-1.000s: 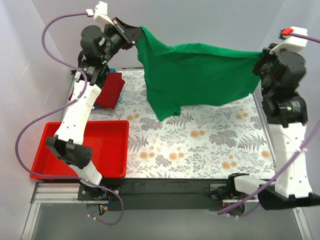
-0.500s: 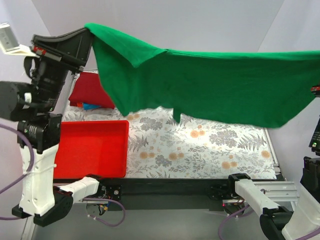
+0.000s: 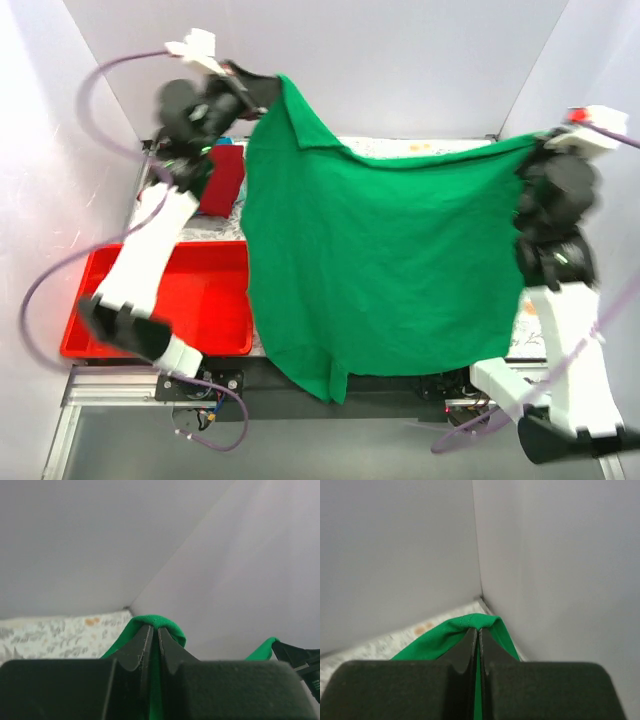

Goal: Fold and stack the t-shirts
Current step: Flatten the tshirt out

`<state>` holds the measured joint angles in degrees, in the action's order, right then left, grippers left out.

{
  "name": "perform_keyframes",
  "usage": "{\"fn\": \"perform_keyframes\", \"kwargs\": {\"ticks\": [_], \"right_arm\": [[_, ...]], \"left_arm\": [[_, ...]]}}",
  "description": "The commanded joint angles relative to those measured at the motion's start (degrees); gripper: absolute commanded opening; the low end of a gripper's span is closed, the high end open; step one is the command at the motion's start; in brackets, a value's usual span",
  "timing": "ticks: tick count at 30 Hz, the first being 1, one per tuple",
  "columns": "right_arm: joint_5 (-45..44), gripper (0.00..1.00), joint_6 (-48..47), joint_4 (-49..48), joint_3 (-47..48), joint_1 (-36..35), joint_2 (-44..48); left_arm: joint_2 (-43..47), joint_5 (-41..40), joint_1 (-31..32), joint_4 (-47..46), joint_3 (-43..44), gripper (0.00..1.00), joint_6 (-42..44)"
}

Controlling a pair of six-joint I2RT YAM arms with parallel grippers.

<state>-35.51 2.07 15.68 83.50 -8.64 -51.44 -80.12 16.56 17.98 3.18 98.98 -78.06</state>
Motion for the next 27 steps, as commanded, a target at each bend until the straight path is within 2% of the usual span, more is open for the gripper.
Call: {"fn": "perform_keyframes", "kwargs": {"ticks": [1, 2, 3, 4, 5, 6, 8, 9, 10, 14, 18, 22, 27], "right_arm": [[1.5, 0.01, 2.4, -11.2, -16.1, 6.2, -11.7], [3.8, 0.01, 4.8, -12.0, -16.9, 10.7, -16.7], [8.5, 0.01, 5.9, -12.6, -16.8, 14.3, -19.7], [14.9, 0.38, 7.2, -11.7, -14.2, 15.9, -26.7], [18.1, 0.67, 7.3, -10.2, -11.8, 18.1, -34.6], [20.9, 0.79, 7.5, -4.2, -4.9, 19.0, -42.1], [22.9, 0.8, 6.7, 2.7, 0.1, 19.3, -47.1], [24.1, 0.8, 6.5, 3.5, 1.4, 19.3, -48.2], [26.5, 0.8, 6.0, 3.6, 1.0, 19.2, -48.0], [32.9, 0.83, 7.2, 2.5, -3.3, 19.2, -43.5], [43.7, 0.83, 10.2, 2.6, -10.6, 19.0, -37.8], [48.1, 0.83, 12.9, 4.3, -17.7, 18.4, -34.2], [48.7, 0.83, 13.7, 4.4, -25.1, 18.4, -31.2]], "left_arm": [[-24.0, 3.9, 0.0, 0.9, 1.3, 0.0, -0.8], [-32.9, 4.4, 0.0, 1.6, 4.5, 0.0, -0.9], [-37.2, 4.3, 0.0, 5.1, 12.4, 0.22, -1.0], [-46.0, 4.8, 0.0, 7.1, 22.6, 0.44, -1.4], [-49.7, 4.7, 0.0, 12.4, 27.4, 0.64, -1.7], [-55.7, 5.4, 0.0, 16.7, 35.3, 0.65, -2.4], [-56.2, 6.3, 0.4, 18.6, 34.5, 0.66, -2.4], [-54.5, 5.9, 0.7, 18.5, 31.7, 0.66, -1.9], [-49.1, 5.0, 1.0, 18.0, 27.2, 0.66, -1.1], [-37.0, 3.0, 2.0, 15.7, 5.4, 0.66, 1.1], [-28.1, 1.6, 2.2, 16.4, -7.0, 0.66, 0.1], [-22.2, 0.9, 2.9, 16.4, -15.2, 0.66, -1.5], [-21.2, 1.6, 3.3, 16.4, -20.7, 0.65, -3.2]]}}
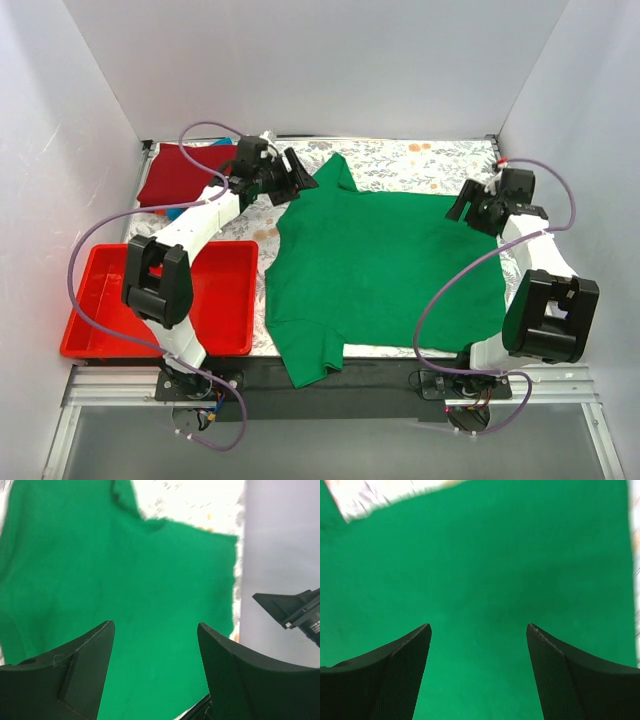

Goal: Fold and stack the t-shirts
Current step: Flatten the tshirt out

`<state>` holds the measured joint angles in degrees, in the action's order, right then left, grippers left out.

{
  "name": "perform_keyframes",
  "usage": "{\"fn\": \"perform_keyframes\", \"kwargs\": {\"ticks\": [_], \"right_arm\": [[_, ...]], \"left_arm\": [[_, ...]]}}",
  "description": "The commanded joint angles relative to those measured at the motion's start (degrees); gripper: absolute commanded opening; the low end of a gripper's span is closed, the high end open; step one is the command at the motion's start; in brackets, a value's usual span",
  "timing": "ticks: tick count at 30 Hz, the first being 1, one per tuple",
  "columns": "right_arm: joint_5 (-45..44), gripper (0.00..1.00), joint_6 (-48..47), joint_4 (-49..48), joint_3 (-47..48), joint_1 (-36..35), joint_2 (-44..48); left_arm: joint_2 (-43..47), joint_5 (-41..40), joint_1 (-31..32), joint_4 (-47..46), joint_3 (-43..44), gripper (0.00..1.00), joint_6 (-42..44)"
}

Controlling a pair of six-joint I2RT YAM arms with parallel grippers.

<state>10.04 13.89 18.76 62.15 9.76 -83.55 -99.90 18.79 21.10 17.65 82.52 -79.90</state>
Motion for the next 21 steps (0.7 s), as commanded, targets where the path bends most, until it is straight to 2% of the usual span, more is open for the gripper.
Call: {"fn": "perform_keyframes", "kwargs": {"ticks": [1, 8, 14, 21], "right_arm": [[3.2, 0.83, 1.9, 1.3, -4.5, 0.0, 0.9], [4.8, 0.82, 2.3, 1.2, -7.9, 0.0, -0.6], [5.5, 0.8, 2.0, 1.2, -7.8, 0.1, -4.3], [3.8, 0.8, 1.1, 1.0, -7.5, 0.1, -9.6]], "left_arm": [[-1.9, -0.3, 0.3, 2.0, -5.4, 0.65, -1.9], [-5.1, 1.7, 0.3, 1.1, -8.9, 0.65, -3.1], [-10.3, 4.9, -0.3, 0.0, -8.3, 0.65, -4.1], [-15.3, 4.9, -1.7, -0.2, -6.6, 0.65, -3.8]]}}
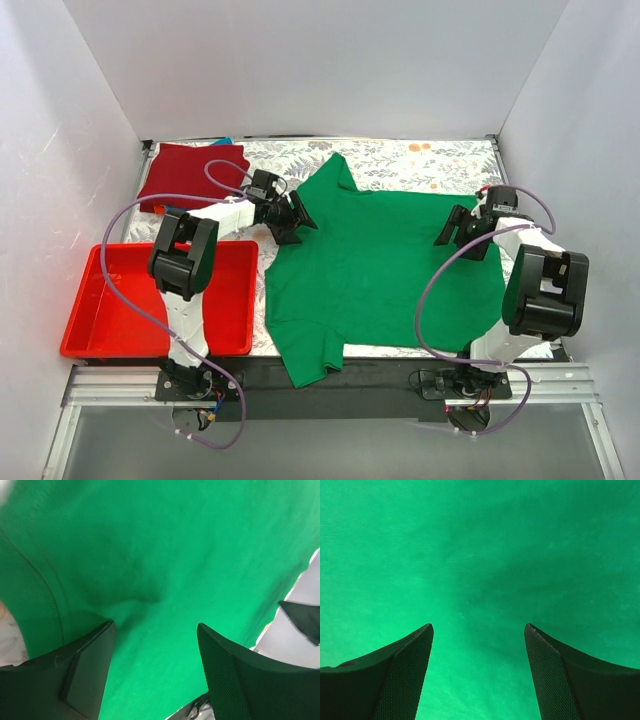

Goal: Fold and stack the t-shirts
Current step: Flatten the tshirt out

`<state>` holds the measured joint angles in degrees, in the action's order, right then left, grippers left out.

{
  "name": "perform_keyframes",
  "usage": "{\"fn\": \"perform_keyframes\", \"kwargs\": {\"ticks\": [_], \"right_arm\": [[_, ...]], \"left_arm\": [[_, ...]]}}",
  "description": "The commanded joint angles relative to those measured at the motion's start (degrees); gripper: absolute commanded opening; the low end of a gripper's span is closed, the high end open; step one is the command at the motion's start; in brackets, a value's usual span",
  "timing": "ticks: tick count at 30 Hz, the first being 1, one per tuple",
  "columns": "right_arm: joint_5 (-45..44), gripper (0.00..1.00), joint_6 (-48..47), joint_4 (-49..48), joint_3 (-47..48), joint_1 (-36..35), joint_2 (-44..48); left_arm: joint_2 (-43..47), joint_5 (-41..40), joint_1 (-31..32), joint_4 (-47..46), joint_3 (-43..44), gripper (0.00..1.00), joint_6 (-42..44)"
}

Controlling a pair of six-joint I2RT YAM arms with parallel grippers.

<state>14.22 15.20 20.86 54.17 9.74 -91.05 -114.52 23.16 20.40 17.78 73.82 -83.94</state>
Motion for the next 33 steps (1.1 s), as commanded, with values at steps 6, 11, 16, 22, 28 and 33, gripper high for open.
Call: {"fn": "perform_keyframes", "kwargs": {"ticks": [6, 11, 16, 22, 28, 33], "right_arm": [[-0.9, 0.79, -0.5, -1.0, 3.2, 0.1, -8.4], [-0.9, 0.78, -0.3, -0.1, 6.9, 0.0, -13.3], [-3.0, 0.77, -0.4, 2.1, 13.9, 0.1, -17.8], [-3.4, 0.77, -0.6, 5.2, 24.0, 0.0, -23.9], [-2.3, 0.77, -0.9, 7.5, 30.0, 0.1, -25.3], [-0.2, 0.77, -1.8, 8.8, 32.2, 0.1, -22.3]], "left_arm": [[-6.8, 0.8, -2.0, 1.6, 9.3, 0.65, 2.7], [-13.4, 0.6, -3.3, 3.0, 16.2, 0.65, 4.5], [-19.0, 1.3, -3.9, 3.9, 24.5, 0.65, 7.5], [-27.1, 1.7, -4.1, 6.2, 39.6, 0.65, 10.5], [-29.9, 4.2, -4.1, 6.7, 47.0, 0.65, 11.6], [-26.0, 4.4, -4.1, 5.7, 47.1, 0.65, 12.0]]}}
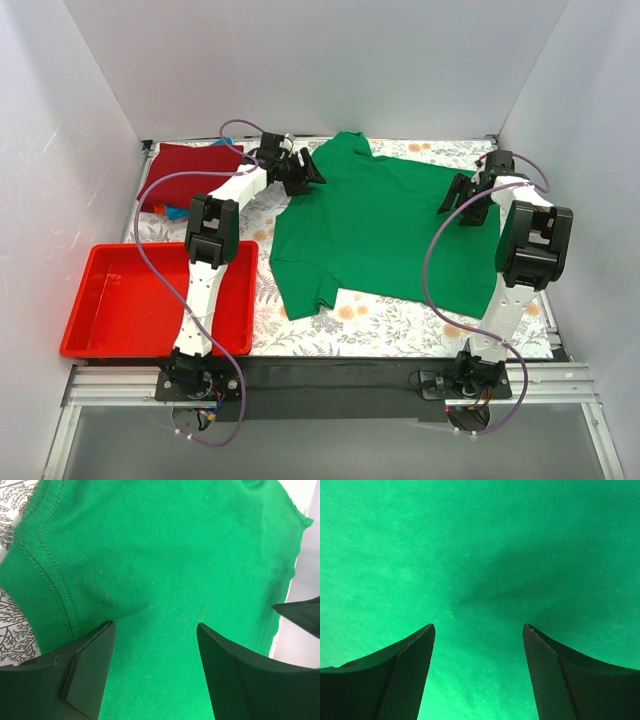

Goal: Fold and stack the t-shirts
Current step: Flatten the tshirt out

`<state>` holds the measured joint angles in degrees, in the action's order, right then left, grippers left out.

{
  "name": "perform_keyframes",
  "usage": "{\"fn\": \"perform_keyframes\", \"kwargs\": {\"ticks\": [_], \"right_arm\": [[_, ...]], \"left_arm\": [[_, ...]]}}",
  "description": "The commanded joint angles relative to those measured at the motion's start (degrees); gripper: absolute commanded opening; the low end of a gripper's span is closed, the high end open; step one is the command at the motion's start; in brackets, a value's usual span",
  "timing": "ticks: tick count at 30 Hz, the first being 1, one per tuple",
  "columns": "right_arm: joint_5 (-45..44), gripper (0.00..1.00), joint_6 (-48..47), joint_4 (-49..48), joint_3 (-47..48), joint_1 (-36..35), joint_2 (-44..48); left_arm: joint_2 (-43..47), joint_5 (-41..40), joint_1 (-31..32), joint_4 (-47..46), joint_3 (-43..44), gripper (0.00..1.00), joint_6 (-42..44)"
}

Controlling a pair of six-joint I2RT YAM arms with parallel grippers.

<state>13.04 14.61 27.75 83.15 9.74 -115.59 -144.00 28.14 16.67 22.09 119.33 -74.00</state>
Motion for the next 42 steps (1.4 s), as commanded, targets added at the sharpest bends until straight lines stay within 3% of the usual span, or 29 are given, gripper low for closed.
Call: {"fn": "perform_keyframes", "kwargs": {"ticks": [1, 7, 12, 18, 24, 28, 37, 42], "right_arm": [[1.5, 0.77, -1.4, 2.0, 3.5, 0.1, 3.1], [2.5, 0.77, -1.6, 3.3, 3.3, 0.0, 10.6], [3.0, 0.77, -1.5, 4.0, -2.4, -0.2, 17.7], [3.0, 0.76, -1.3, 3.9, -13.9, -0.4, 24.4], [1.4, 0.76, 0.7, 1.3, -26.3, -2.5, 30.2], [1.5, 0.76, 1.7, -2.2, -30.7, -2.5, 31.2], [-1.2, 0.76, 1.7, -3.0, -30.3, -2.5, 25.9], [-2.9, 0.76, 1.0, -3.7, -29.2, -2.5, 22.7]], "left_arm": [[4.5, -0.5, -0.4, 0.9, 1.6, 0.65, 2.1], [13.6, -1.6, -0.3, 0.6, -0.1, 0.65, 1.7], [21.5, -1.9, 0.1, 0.6, -8.5, 0.65, 0.4], [32.0, -4.3, 2.7, 0.1, -25.8, 0.65, -0.7], [40.2, -5.3, 2.9, -6.3, -44.9, 0.65, -8.3], [40.8, -5.1, 2.9, -8.8, -49.0, 0.64, -9.1], [31.8, -1.6, 1.7, -10.8, -48.0, 0.64, -14.2], [30.5, -5.0, 1.5, -10.0, -46.5, 0.64, -12.5]]}}
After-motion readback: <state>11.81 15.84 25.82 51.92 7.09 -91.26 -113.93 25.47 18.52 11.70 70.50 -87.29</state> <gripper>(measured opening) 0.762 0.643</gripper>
